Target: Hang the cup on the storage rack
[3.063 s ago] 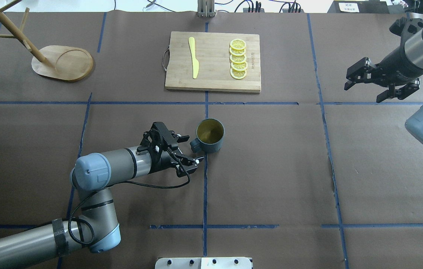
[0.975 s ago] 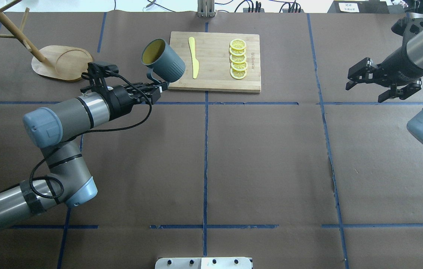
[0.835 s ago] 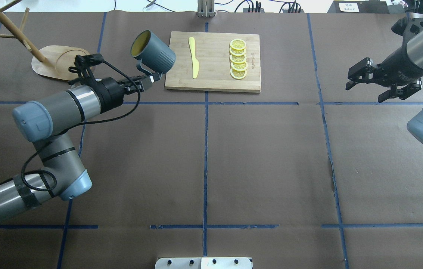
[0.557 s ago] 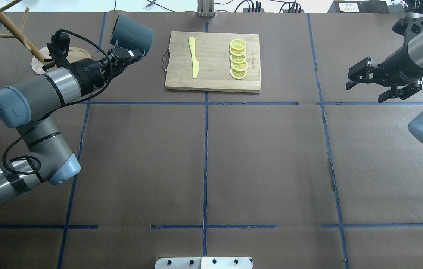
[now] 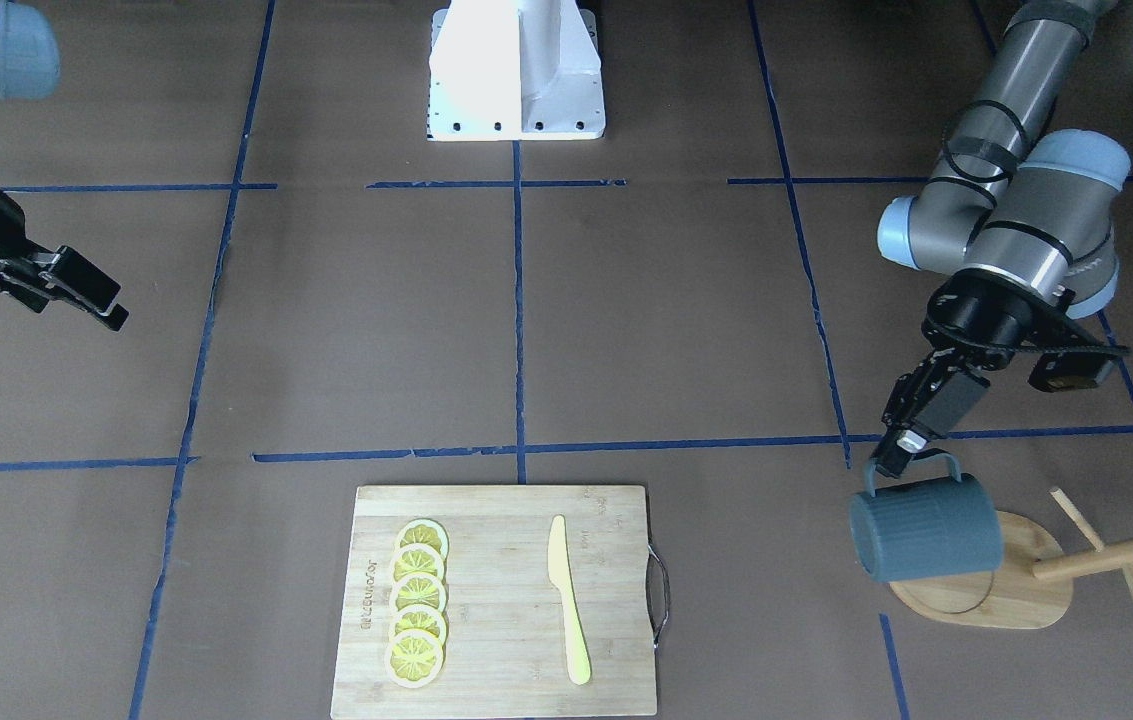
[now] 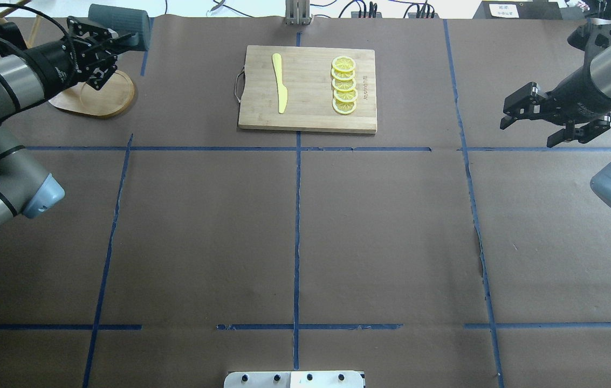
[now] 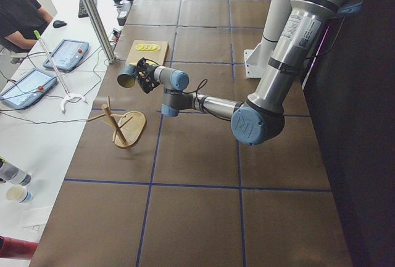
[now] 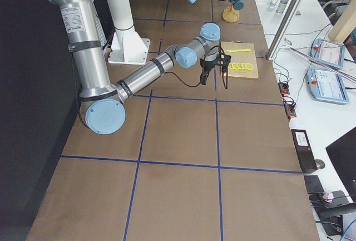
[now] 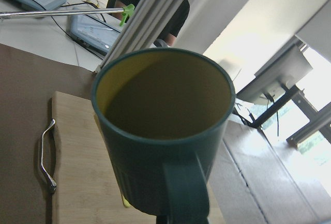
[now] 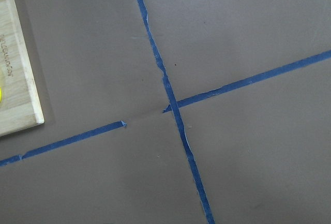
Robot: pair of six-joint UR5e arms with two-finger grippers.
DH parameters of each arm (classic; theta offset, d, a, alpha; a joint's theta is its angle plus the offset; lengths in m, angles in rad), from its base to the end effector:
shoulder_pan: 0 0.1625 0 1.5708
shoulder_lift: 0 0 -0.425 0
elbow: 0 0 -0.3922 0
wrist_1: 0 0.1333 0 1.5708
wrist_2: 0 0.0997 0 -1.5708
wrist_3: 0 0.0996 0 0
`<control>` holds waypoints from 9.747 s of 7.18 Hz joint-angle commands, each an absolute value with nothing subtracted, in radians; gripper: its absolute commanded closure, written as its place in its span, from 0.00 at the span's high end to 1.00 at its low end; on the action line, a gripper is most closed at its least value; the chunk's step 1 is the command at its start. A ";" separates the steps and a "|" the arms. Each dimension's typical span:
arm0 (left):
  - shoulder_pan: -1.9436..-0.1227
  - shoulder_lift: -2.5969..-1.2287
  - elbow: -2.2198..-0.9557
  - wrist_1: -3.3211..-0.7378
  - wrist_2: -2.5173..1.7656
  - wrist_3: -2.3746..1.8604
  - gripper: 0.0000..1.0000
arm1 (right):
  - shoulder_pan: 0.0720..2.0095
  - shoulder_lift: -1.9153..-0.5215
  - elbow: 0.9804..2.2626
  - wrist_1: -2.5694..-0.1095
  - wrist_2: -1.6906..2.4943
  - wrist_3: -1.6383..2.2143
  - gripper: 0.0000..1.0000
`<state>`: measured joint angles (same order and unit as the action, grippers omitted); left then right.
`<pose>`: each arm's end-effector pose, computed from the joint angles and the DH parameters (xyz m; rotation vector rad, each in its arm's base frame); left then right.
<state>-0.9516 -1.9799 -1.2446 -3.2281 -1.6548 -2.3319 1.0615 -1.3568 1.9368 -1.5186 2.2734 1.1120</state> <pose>0.2702 -0.5945 0.4049 0.1131 1.8893 -1.1532 -0.2049 -0.5083 0.3653 -0.0748 -0.9092 0.3386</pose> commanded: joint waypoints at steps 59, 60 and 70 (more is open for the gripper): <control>-1.543 -1.509 -1.723 -1.448 -2.405 0.110 1.00 | 1.509 -1.588 1.695 -1.752 2.347 -0.066 1.00; -1.543 -1.499 -1.726 -1.448 -2.405 0.110 1.00 | 1.509 -1.591 1.695 -1.752 2.344 -0.069 1.00; -1.543 -1.483 -1.749 -1.447 -2.407 0.110 1.00 | 1.511 -1.598 1.704 -1.723 2.341 -0.064 1.00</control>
